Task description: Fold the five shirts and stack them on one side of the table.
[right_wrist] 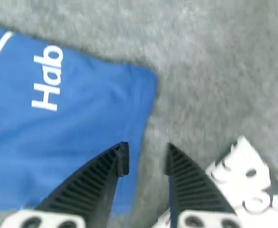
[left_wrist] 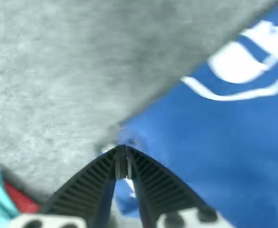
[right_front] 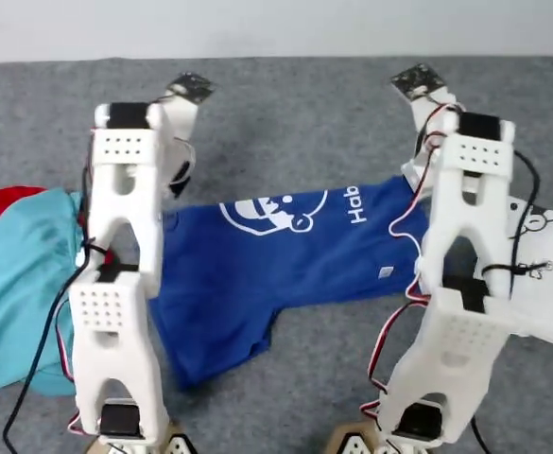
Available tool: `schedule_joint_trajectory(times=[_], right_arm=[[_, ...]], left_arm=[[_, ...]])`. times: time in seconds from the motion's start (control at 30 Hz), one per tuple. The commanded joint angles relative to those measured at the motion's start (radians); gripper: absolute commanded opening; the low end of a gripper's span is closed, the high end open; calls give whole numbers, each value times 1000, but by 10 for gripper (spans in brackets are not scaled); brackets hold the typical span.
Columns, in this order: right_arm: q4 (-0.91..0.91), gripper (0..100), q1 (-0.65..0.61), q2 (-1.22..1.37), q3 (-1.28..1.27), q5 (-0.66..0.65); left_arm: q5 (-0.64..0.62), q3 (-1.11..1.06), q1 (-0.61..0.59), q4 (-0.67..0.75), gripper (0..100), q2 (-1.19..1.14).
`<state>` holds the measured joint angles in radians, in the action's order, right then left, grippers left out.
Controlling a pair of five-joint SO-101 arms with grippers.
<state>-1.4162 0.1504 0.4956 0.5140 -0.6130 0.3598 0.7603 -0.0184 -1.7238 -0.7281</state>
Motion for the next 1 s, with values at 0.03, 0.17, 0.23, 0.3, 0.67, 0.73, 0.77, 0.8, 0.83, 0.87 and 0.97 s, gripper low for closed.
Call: schedule_joint_trajectory(times=[0.03,0.17,0.23,0.3,0.67,0.73,0.77,0.8,0.83,0.87,0.97], right_arm=[[-116,152,48,-116,52,11],[-222,109,76,-120,52,11],[-262,85,87,-120,49,11],[-295,71,94,-120,46,11],[-338,65,99,-119,44,12],[-338,65,99,-119,44,12],[-338,65,99,-119,44,12],[-338,65,99,-119,44,12],[-338,65,99,-119,44,12],[-338,65,99,-119,44,12],[-338,65,99,-119,44,12]], left_arm=[[-6,-209,109,-31,6,213],[-2,-437,187,-31,6,321],[12,-549,212,-31,6,350],[71,-648,224,-31,6,353],[368,-920,109,-28,8,339],[400,-952,83,-29,8,292],[405,-957,63,-29,8,259],[408,-957,40,-28,8,222],[408,-947,17,-28,8,186],[408,-937,-9,-28,8,150],[407,-903,-71,-28,7,86]])
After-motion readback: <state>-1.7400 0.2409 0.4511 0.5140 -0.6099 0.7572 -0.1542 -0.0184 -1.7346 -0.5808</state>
